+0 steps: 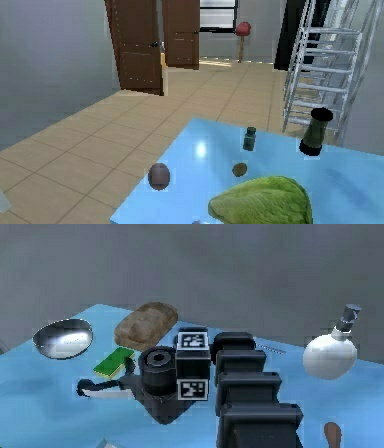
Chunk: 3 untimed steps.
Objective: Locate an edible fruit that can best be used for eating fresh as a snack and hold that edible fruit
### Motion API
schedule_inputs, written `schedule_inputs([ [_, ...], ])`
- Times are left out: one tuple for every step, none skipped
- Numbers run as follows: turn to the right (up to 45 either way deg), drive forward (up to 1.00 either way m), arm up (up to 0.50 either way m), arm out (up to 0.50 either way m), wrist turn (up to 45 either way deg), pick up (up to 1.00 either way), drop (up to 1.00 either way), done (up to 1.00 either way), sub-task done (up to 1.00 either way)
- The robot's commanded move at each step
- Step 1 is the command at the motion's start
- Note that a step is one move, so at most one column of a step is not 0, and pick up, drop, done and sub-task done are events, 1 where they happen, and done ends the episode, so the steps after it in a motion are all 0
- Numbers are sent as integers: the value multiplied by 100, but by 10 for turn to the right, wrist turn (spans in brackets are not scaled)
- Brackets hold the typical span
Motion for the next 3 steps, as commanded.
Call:
schedule_inputs([
  [0, 0, 0, 0, 270, 0, 0, 0, 0],
  [0, 0, -10, 0, 0, 0, 0, 0, 0],
  [0, 0, 0, 0, 0, 100, 0, 0, 0],
])
